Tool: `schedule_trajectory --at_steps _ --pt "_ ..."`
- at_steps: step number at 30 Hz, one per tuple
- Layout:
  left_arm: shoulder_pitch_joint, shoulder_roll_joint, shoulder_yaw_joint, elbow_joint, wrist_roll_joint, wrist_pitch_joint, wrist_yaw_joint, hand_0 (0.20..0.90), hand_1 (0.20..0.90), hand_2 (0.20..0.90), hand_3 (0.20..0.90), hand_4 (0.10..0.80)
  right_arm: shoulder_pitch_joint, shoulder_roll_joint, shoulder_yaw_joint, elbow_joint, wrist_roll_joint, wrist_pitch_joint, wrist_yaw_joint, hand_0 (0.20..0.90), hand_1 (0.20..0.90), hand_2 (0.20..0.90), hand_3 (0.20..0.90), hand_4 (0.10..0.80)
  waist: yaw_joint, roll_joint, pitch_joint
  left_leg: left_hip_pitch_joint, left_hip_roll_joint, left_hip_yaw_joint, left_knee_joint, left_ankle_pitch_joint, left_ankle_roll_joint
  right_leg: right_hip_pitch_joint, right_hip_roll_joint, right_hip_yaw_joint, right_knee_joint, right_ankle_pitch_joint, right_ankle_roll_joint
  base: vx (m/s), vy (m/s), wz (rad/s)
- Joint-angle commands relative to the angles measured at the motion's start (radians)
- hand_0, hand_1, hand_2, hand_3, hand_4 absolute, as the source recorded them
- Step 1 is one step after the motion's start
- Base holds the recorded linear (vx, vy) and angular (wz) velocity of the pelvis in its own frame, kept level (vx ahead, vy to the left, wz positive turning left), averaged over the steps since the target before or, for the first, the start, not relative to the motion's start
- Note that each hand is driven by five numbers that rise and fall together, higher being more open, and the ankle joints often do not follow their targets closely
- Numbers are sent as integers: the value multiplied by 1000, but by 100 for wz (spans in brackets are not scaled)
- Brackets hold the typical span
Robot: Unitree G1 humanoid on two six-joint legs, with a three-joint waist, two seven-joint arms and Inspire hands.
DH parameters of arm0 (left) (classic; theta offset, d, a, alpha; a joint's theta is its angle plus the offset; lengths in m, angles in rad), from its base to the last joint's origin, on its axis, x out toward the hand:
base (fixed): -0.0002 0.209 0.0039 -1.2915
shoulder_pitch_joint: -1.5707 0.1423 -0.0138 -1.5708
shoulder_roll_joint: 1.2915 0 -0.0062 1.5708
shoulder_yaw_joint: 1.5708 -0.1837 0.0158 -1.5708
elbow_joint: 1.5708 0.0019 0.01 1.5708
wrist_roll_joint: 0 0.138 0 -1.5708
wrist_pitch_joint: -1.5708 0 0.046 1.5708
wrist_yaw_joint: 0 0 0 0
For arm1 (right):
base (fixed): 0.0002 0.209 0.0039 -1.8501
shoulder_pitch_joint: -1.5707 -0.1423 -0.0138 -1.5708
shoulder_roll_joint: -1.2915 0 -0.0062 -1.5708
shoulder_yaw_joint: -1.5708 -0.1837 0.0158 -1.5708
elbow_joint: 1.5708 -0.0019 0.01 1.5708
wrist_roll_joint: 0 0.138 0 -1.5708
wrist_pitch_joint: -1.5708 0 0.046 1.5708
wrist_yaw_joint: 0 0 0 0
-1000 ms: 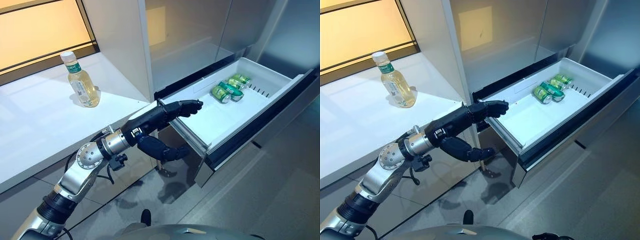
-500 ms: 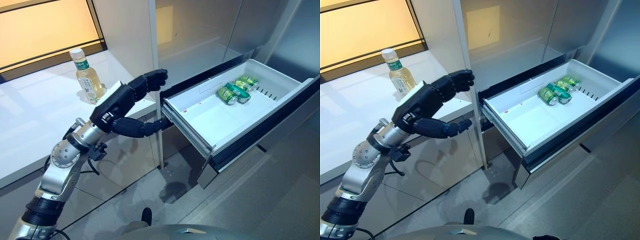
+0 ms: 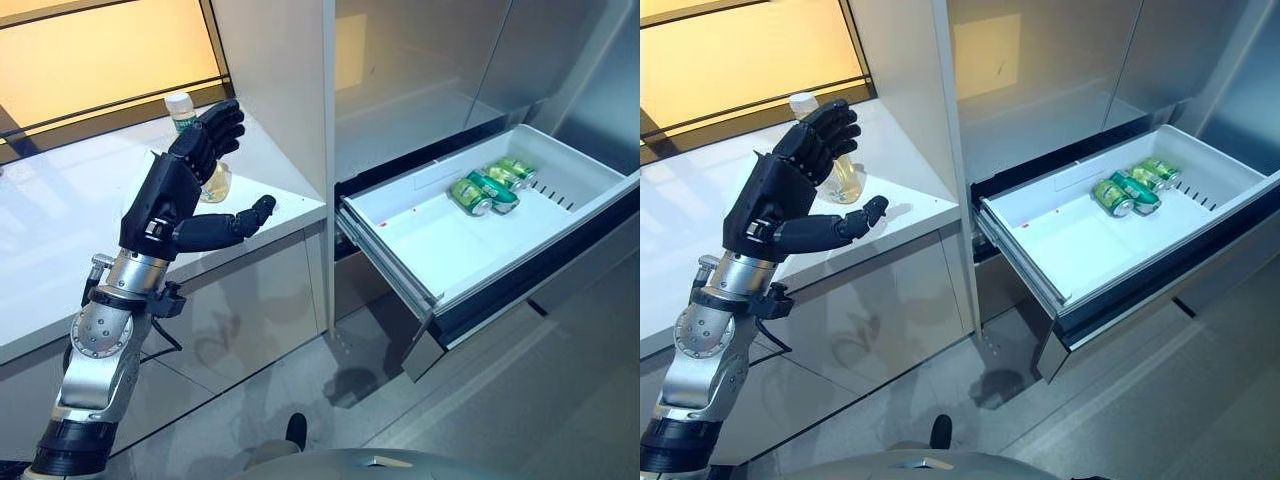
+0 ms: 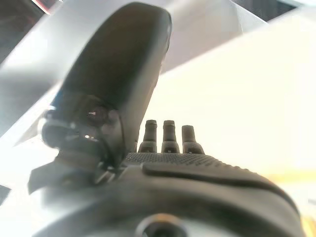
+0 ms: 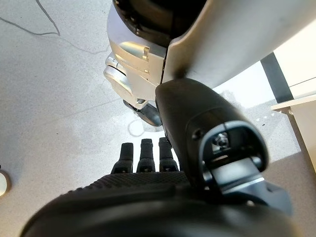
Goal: Put drinks into fridge and close the fridge
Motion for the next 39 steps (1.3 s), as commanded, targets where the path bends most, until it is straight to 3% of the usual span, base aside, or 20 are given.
schedule_trajectory --at_steps 1,13,20,28,39 --pt "-41 12 126 -6 29 -74 81 900 900 900 900 800 -50 59 -11 -22 50 -21 39 900 900 900 900 800 23 -31 -12 99 -57 -5 7 -213 35 -79 -34 80 13 23 42 5 0 5" --pt "17 -13 177 41 58 -7 225 900 900 900 900 800 -53 58 -27 -36 57 3 37 900 900 900 900 800 45 -32 -9 94 -58 -20 7 -206 30 -76 -37 64 12 23 43 1 0 4" --pt "24 -48 196 71 34 -21 273 900 900 900 900 800 -55 59 -34 -48 56 18 40 900 900 900 900 800 47 -36 -9 93 -59 -24 7 -204 28 -75 -36 63 12 22 41 10 -6 4" --pt "-49 -39 173 68 22 14 328 900 900 900 900 800 -63 59 -19 -39 47 21 47 900 900 900 900 800 31 -36 -17 99 -57 -21 7 -207 29 -73 -36 69 13 22 43 13 -4 6" --pt "-176 0 107 74 6 178 353 900 900 900 900 800 -64 63 1 -31 21 19 49 900 900 900 900 800 -8 -28 -31 112 -54 -1 7 -213 33 -74 -33 91 15 22 49 23 7 -2"
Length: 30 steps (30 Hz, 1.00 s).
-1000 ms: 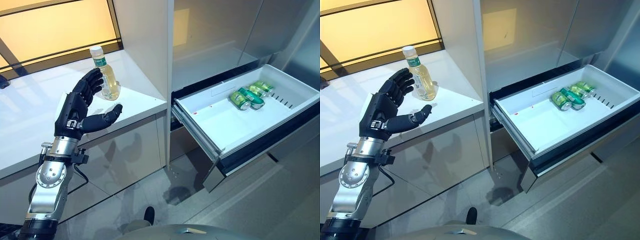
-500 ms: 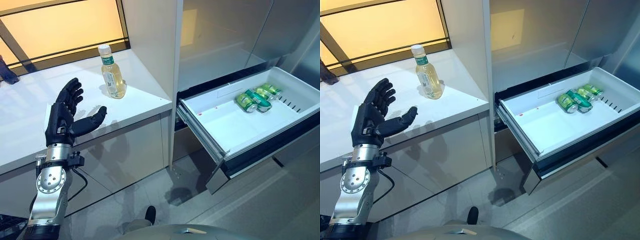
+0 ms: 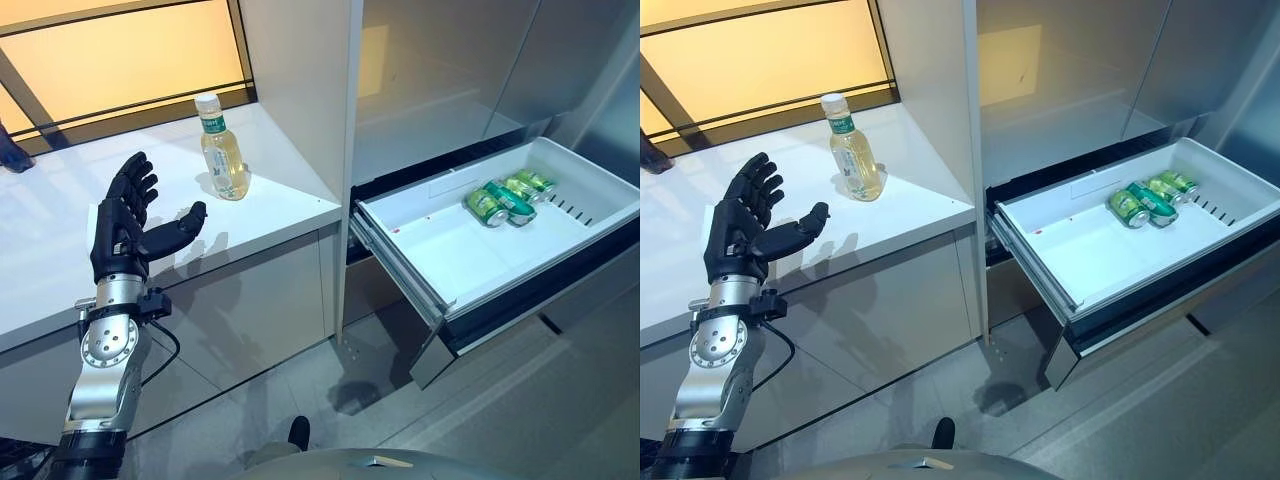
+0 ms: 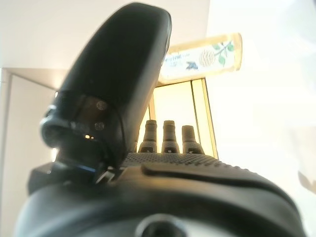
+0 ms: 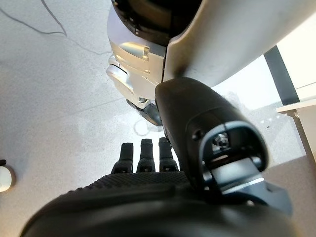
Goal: Put drinks into fridge and close the fridge
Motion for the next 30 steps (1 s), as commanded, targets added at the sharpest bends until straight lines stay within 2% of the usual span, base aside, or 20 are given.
schedule_trajectory --at_steps 1,13,30 --pt "-173 108 37 -62 -34 -33 27 900 900 900 900 800 -65 58 13 -24 12 -37 45 900 900 900 900 800 -6 -23 -9 130 -44 36 7 -225 26 -74 -27 131 15 22 49 27 6 -5" --pt "-276 147 -4 -37 -50 107 54 900 900 900 900 800 -68 65 36 -14 0 -36 40 900 900 900 900 800 -27 -21 -18 141 -44 50 7 -233 31 -70 -24 143 16 20 52 14 1 -5" --pt "-330 172 5 41 -97 144 70 900 900 900 900 800 -69 66 48 -15 -5 -31 40 900 900 900 900 800 -40 -17 -26 146 -43 58 7 -234 30 -70 -23 152 15 20 53 1 0 0"
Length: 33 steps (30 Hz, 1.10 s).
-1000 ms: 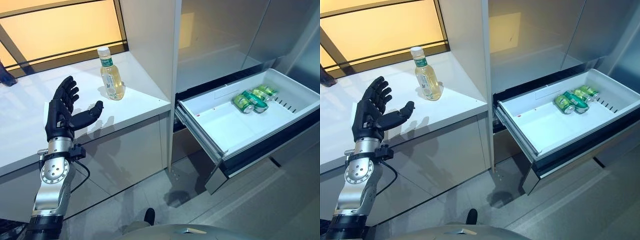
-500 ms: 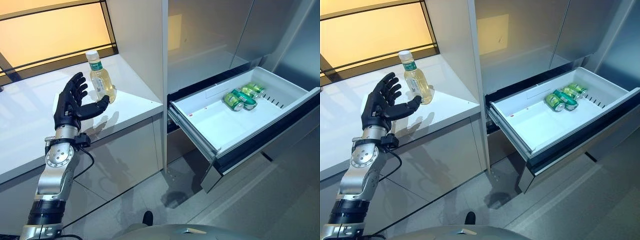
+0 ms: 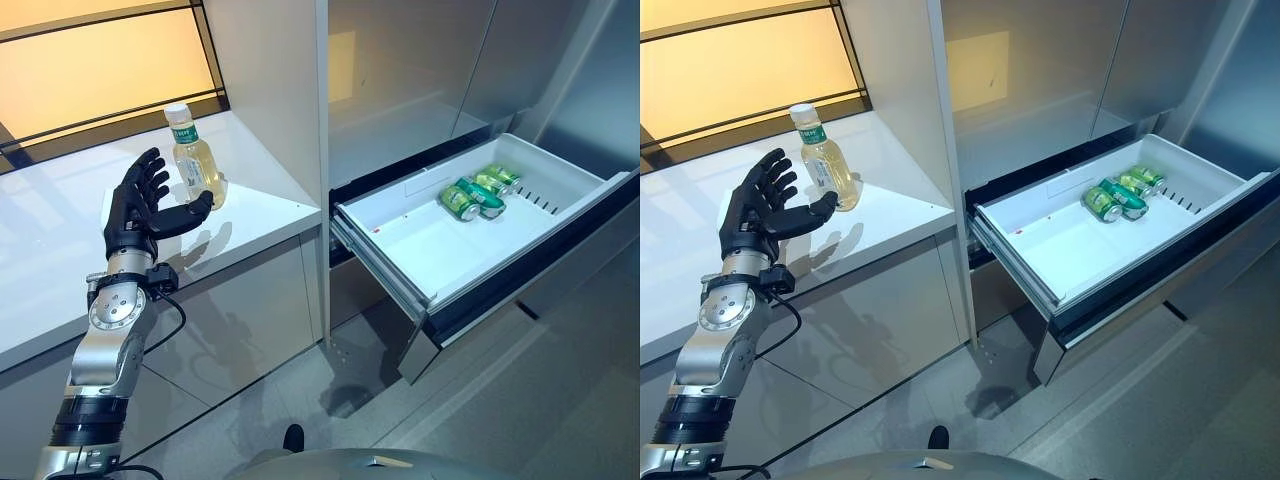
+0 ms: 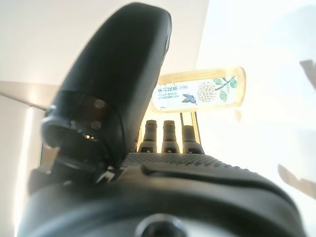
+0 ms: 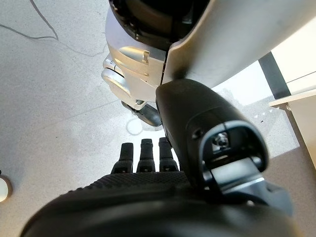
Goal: Put drinks into fridge and close the fridge
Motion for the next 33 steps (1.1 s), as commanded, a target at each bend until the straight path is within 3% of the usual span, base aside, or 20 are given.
schedule_trajectory --at_steps 1,13,33 --pt "-205 113 31 31 -27 -69 17 900 900 900 900 800 -54 61 34 -11 4 -30 41 900 900 900 900 800 4 -7 -22 124 -45 26 7 -231 31 -75 -17 120 16 20 53 10 5 -5" --pt "-275 123 23 114 -130 -79 2 900 900 900 900 800 -56 56 48 -6 -3 -28 45 900 900 900 900 800 -13 -4 -28 130 -45 34 7 -234 31 -75 -15 131 16 20 52 6 2 -3" --pt "-378 163 -5 232 -163 -68 -26 900 900 900 900 800 -64 46 63 12 -10 -35 56 900 900 900 900 800 -33 2 -37 139 -47 45 7 -238 32 -75 -14 147 18 20 54 7 2 -3"
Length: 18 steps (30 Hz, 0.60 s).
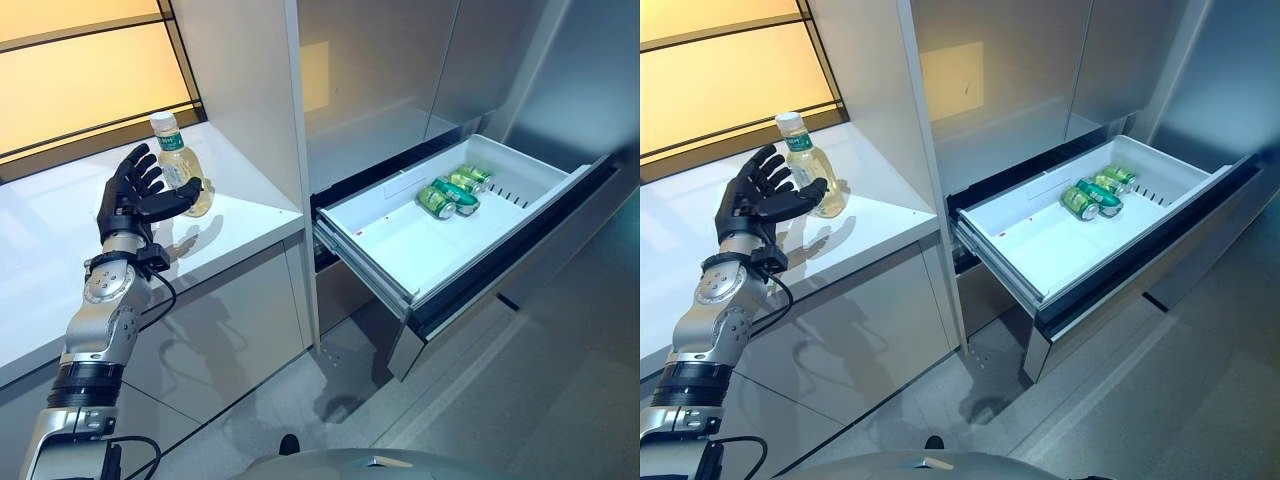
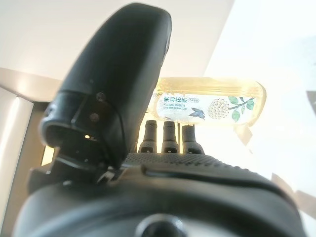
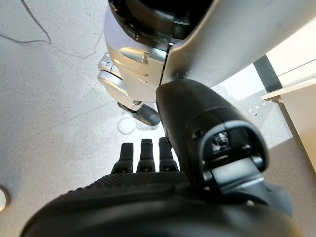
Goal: Put drinks into fridge and close the fridge
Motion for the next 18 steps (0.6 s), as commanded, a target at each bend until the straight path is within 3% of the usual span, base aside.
schedule_trajectory --at_steps 1,18 --pt "-248 107 8 45 -10 -70 -17 900 900 900 900 800 -56 46 46 8 -8 -26 55 900 900 900 900 800 -6 5 -26 114 -60 2 7 -230 35 -76 -14 101 15 19 56 0 0 0" --pt "-286 115 -14 46 -89 -18 -56 900 900 900 900 800 -62 34 47 2 -8 -21 64 900 900 900 900 800 -11 6 -26 114 -60 8 7 -229 36 -79 -14 105 15 22 58 0 0 0"
